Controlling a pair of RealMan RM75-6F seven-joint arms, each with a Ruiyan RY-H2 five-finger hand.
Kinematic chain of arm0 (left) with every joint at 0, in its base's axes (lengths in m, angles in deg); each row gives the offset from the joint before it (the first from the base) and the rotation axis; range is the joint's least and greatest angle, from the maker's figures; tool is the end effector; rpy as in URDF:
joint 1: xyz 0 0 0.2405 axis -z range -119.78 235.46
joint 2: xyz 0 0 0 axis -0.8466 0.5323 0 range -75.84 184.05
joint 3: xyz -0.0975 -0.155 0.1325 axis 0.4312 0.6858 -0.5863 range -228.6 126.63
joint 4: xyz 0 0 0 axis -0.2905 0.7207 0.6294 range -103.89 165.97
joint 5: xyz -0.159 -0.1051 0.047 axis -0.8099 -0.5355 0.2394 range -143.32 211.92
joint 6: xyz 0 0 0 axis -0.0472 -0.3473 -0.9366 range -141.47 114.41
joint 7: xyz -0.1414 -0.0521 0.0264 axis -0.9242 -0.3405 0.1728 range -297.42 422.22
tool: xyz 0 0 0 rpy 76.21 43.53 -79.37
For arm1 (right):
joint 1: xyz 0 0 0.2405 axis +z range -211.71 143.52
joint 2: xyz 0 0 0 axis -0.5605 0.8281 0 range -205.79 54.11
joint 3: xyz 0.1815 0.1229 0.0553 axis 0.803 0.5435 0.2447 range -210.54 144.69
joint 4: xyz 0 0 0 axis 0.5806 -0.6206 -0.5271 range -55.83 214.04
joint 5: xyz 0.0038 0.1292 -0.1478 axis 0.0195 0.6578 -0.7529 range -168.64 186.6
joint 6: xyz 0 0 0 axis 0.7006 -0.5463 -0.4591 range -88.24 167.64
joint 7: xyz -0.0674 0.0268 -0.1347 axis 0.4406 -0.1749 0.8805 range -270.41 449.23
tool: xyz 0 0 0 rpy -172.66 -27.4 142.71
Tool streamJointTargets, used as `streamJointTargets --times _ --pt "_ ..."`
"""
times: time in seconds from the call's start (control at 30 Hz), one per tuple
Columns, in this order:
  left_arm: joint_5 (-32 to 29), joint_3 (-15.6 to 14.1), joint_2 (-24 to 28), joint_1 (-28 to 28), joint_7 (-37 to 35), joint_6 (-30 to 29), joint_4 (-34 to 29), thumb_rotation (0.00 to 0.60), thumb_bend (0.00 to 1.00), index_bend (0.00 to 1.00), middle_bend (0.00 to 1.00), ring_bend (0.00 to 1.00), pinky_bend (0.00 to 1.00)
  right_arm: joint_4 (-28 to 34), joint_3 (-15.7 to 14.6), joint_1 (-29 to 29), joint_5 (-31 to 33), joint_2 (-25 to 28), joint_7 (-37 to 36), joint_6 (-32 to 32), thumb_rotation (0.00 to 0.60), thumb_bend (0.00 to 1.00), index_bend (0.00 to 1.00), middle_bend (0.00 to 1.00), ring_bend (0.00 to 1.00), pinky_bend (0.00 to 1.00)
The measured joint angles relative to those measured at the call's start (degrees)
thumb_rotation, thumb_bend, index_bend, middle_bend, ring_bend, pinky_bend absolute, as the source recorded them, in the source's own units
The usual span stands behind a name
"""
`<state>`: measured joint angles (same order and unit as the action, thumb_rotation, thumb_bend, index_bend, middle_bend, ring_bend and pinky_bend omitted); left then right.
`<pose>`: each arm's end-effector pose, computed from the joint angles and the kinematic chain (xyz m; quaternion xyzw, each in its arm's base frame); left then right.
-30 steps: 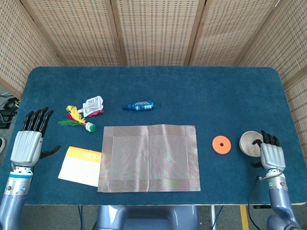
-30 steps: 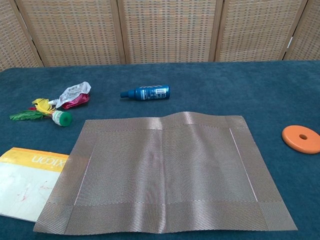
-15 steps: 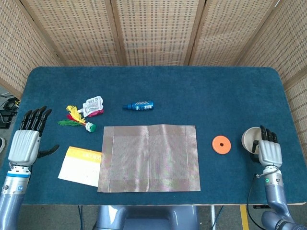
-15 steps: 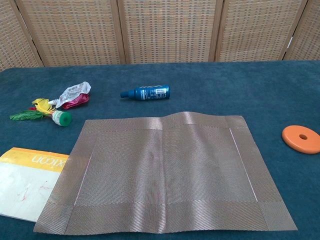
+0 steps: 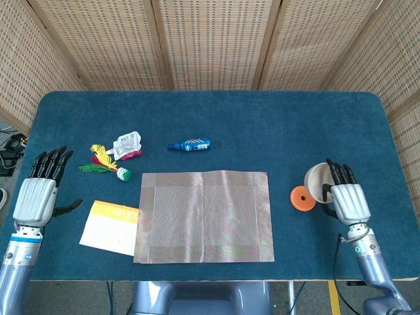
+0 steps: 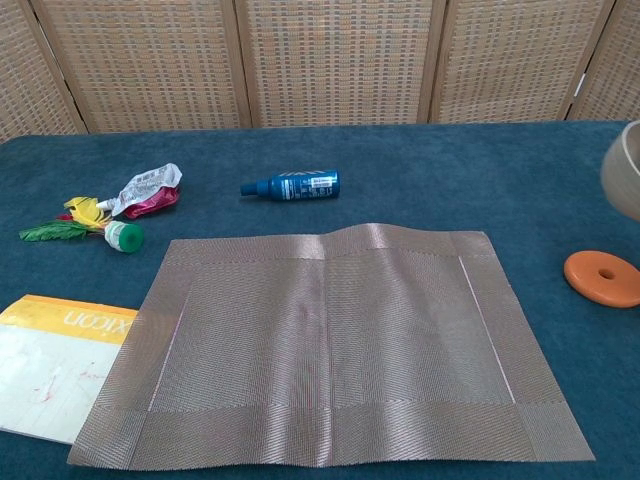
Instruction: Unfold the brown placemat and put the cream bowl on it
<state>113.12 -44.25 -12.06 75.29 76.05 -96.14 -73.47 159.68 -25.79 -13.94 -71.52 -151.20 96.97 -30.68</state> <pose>-0.1991 0.2442 0.1408 -0.6085 -0.3535 -0.4390 0.5587 -0.2571 -0.2763 0.1000 0.6689 -0.3425 0.3567 0.5551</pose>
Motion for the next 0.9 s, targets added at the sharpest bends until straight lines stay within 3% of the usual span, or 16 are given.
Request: streamJointTargets --times 0.17,0.37,0.57,0.9 --pt "0.25 0.11 0.04 -0.16 0.11 0.17 -0.13 0.6 0.0 0.0 0.0 0.0 0.0 11.95 -0.41 5.2 -3.37 6.47 2.3 6.42 0.6 0.56 0.75 0.0 0.0 0.0" --pt "-0.08 0.37 0.15 -0.16 -0.21 0.77 -0.09 0.6 0.0 0.0 0.0 0.0 0.0 19.31 0.59 14.1 -2.91 9.12 5.84 19.71 0.6 0.56 0.75 0.0 0.0 0.0" --pt "-0.29 0.61 0.32 -0.16 -0.67 1.21 0.03 0.6 0.0 0.0 0.0 0.0 0.0 20.38 2.15 23.29 3.21 6.47 11.37 30.09 0.6 0.56 0.75 0.0 0.0 0.0" --pt "-1.4 1.16 0.71 -0.06 -1.7 2.31 0.22 0.6 0.0 0.0 0.0 0.0 0.0 17.18 2.47 31.45 13.49 -2.89 21.13 34.69 0.6 0.56 0.75 0.0 0.0 0.0"
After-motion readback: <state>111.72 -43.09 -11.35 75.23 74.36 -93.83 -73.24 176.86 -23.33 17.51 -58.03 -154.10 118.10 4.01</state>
